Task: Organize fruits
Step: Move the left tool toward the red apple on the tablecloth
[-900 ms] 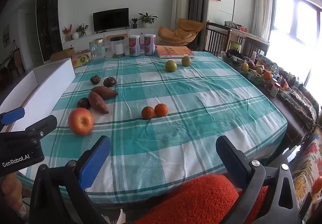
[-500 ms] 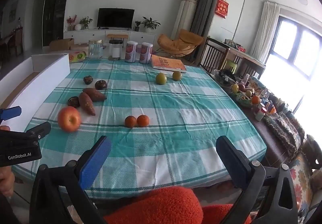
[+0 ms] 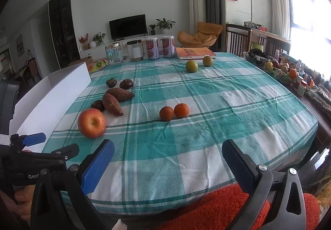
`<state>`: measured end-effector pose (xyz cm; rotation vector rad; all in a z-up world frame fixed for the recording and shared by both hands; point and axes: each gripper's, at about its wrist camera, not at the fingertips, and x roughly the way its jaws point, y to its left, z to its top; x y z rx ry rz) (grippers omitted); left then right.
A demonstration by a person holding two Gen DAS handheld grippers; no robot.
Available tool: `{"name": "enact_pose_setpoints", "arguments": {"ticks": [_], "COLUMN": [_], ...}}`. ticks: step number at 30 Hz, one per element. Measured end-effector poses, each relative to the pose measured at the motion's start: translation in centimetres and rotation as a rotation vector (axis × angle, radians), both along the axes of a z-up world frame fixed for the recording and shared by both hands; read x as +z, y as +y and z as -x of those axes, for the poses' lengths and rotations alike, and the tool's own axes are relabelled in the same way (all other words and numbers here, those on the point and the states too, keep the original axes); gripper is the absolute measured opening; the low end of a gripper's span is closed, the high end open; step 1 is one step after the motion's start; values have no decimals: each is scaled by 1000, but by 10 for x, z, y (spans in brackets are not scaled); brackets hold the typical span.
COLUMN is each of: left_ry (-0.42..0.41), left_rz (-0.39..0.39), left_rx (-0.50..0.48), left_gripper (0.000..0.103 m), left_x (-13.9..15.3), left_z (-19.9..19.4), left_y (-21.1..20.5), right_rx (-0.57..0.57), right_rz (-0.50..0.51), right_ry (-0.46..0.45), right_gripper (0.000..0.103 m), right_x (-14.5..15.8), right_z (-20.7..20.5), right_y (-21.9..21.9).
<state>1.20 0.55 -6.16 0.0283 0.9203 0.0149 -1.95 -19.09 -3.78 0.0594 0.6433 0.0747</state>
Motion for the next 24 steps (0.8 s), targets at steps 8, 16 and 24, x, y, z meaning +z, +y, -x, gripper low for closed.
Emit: {"name": "enact_pose_setpoints", "arguments": {"ticks": [8, 16, 24], "left_ry": [11, 9, 10], "left_rz": [-11, -8, -14], "left_rx": [9, 24, 16], "left_gripper": [101, 101, 101], "left_x": [-4, -8, -26], "left_z": [-4, -11, -20], "left_y": [4, 3, -3], "right_rx": [11, -429, -93], "right_rz": [89, 1083, 84], "right_ry": [61, 52, 30], "right_gripper": [103, 103, 103], "right_x": [16, 131, 39], "right_z": [-8, 16, -6], "right_y": [-12, -75, -70]}}
